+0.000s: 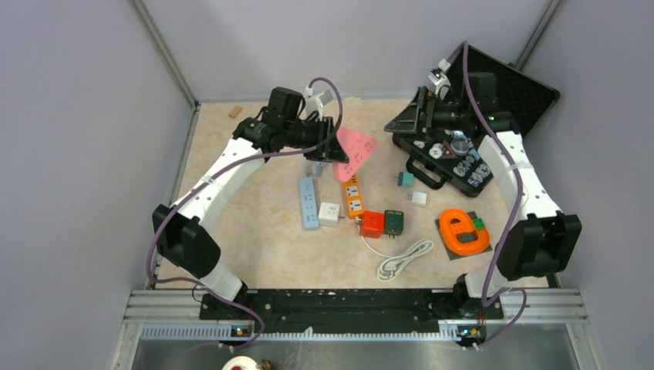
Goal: Insert the plug
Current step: Pick up the plug from the center of the board.
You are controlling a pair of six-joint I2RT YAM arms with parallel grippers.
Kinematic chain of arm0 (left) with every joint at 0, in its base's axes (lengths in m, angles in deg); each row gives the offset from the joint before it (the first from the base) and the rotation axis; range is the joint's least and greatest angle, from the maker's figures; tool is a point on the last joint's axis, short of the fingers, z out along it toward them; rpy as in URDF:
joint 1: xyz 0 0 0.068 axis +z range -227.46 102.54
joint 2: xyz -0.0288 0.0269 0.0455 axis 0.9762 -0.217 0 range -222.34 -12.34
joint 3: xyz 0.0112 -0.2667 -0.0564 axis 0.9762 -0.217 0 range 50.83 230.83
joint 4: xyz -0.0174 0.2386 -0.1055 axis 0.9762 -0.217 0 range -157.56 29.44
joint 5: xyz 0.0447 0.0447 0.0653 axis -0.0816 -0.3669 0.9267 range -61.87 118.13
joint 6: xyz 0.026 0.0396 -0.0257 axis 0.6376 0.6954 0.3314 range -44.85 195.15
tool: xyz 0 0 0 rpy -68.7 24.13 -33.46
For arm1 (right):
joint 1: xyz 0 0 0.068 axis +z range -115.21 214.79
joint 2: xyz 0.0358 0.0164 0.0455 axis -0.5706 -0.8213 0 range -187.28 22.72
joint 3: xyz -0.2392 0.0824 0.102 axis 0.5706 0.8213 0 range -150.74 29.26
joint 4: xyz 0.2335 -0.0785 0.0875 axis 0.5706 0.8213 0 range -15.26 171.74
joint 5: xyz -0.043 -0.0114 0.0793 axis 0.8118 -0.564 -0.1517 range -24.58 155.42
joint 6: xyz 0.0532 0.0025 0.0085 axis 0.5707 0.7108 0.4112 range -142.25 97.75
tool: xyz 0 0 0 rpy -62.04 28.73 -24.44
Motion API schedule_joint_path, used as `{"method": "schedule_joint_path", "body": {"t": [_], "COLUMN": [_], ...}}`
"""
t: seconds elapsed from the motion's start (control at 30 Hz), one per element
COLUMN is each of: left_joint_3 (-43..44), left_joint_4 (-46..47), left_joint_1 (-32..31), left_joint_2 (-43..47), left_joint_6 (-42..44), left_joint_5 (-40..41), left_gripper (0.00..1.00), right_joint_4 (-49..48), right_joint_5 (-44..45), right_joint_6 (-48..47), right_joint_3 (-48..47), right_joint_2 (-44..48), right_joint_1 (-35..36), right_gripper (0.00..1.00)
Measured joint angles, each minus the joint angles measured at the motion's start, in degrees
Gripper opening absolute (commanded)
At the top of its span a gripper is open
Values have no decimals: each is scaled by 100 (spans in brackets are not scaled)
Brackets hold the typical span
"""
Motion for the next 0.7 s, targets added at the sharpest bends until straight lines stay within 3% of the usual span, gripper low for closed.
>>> {"method": "schedule_joint_path", "body": {"t": [0.3, 0.5, 0.57, 0.7], "left_joint_3": [-2, 0, 2, 2], "left_joint_4": [-804, -942, -953, -944], "left_joint_1": [-483, -660, -691, -704], "left_joint_2": [50, 50, 50, 50], "left_joint_6": [619, 660, 660, 638], "left_joint_5": [-887, -1346, -1412, -1410], "left_gripper": [0, 0, 0, 0], "right_joint_4": [-118, -621, -715, -802], "right_joint_5": [-767, -1493, -1705, -2044], "right_joint_6": [-452, -367, -332, -343], "right_joint_3": [125, 730, 820, 837], "right_joint_2": [-144, -208, -289, -372], "right_joint_1": [101, 719, 953, 1204], "right_gripper": [88, 85, 78, 46]}}
